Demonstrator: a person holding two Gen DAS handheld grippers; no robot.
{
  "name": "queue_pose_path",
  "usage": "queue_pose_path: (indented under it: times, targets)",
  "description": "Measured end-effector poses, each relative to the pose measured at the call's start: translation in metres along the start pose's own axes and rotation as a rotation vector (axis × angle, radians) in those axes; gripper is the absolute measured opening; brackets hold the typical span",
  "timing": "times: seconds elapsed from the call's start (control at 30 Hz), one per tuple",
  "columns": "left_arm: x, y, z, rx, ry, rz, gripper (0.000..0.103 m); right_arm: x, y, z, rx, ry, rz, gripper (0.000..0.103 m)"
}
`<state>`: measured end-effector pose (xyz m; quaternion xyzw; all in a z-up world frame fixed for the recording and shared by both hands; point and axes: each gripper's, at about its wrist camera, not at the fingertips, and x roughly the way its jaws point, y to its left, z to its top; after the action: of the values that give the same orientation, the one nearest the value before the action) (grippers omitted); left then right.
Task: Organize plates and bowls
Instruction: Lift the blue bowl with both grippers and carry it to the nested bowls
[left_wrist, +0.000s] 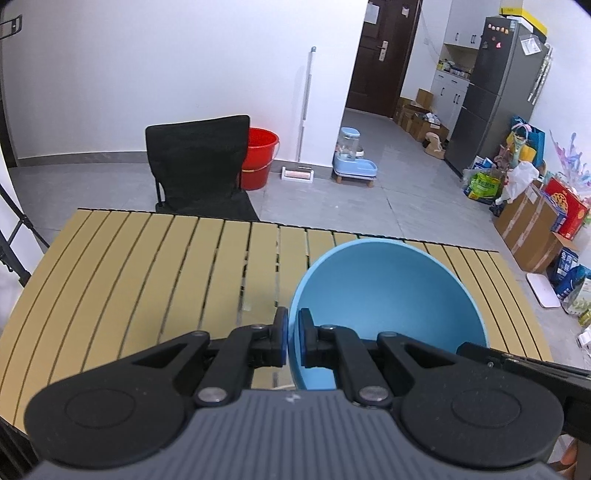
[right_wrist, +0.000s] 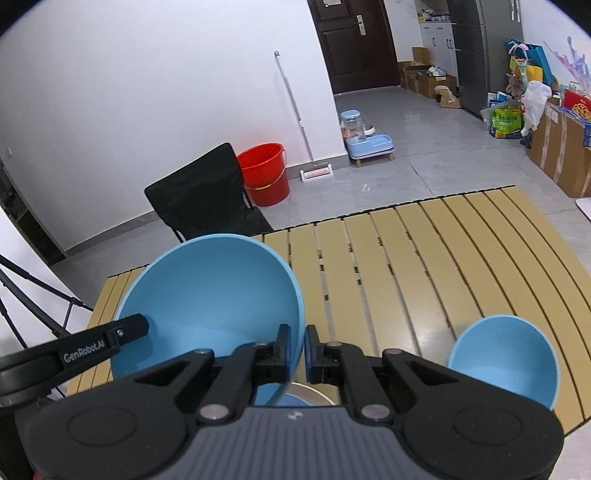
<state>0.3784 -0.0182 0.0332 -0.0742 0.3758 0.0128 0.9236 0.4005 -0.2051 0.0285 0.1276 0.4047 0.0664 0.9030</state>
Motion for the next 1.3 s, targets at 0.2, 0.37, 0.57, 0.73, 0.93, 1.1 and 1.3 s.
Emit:
queue_pose_path:
  times: [0.2, 0.37, 0.57, 0.73, 0.93, 1.1, 1.3]
  targets:
    - [-0.002, -0.022, -0.011, 0.022, 0.006, -0.01, 0.007, -0.013, -0.023, -0.007, 0.015, -0.009, -0.014, 0.007]
    - [-0.003, -0.043, -0.019, 0.043, 0.011, -0.018, 0.007, -0.02, -0.045, -0.014, 0.034, -0.016, -0.02, 0.007]
    - [-0.001, -0.069, -0.031, 0.054, 0.02, -0.041, 0.007, -0.031, -0.072, -0.023, 0.049, -0.033, -0.036, 0.007]
    - [0.007, -0.091, -0.043, 0.066, 0.026, -0.056, 0.007, -0.034, -0.098, -0.035, 0.077, -0.036, -0.052, 0.007]
    - [0.013, -0.116, -0.058, 0.092, 0.016, -0.065, 0.007, -0.034, -0.129, -0.046, 0.115, -0.049, -0.067, 0.007]
    - [0.02, -0.132, -0.064, 0.108, 0.003, -0.076, 0.007, -0.033, -0.151, -0.054, 0.155, -0.071, -0.07, 0.007]
    - [0.034, -0.151, -0.066, 0.127, 0.005, -0.106, 0.007, -0.032, -0.174, -0.061, 0.191, -0.101, -0.097, 0.007]
